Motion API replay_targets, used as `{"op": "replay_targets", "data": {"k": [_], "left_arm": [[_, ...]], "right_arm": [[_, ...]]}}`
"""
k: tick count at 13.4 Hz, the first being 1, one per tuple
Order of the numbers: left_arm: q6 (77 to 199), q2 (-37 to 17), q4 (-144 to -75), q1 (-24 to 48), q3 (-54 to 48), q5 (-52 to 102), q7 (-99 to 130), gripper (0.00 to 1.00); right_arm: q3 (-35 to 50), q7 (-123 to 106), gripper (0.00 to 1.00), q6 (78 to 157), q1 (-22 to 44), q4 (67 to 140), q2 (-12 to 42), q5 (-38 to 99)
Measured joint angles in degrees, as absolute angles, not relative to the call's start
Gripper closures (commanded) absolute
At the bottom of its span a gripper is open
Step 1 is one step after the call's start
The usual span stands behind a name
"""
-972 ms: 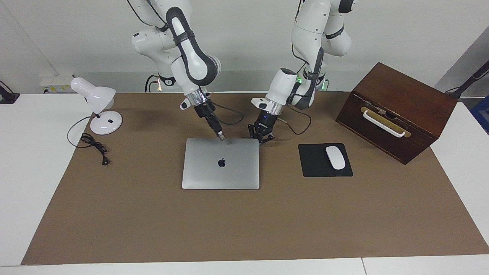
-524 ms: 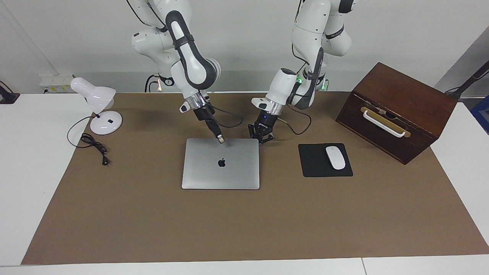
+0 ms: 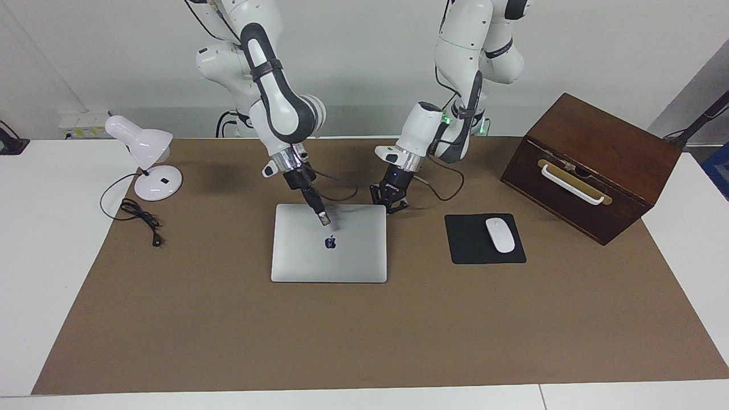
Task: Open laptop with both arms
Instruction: 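Lift the laptop lid edge upward with the right gripper, then swing the lid open farther from the robot with the right gripper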
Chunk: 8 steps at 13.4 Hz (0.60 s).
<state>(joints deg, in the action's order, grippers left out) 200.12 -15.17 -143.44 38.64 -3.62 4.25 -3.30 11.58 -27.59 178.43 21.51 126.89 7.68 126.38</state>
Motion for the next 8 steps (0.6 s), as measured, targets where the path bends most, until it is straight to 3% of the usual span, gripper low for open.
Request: {"op": "replay_targets", "data": {"k": [8], "left_arm": [[200.20,-15.20,-143.44,38.65,-3.60,4.24,-3.31,1.00]], "right_arm": [[12.08,-30.63,0.00,178.88,21.77,120.22,8.44,126.37]]}}
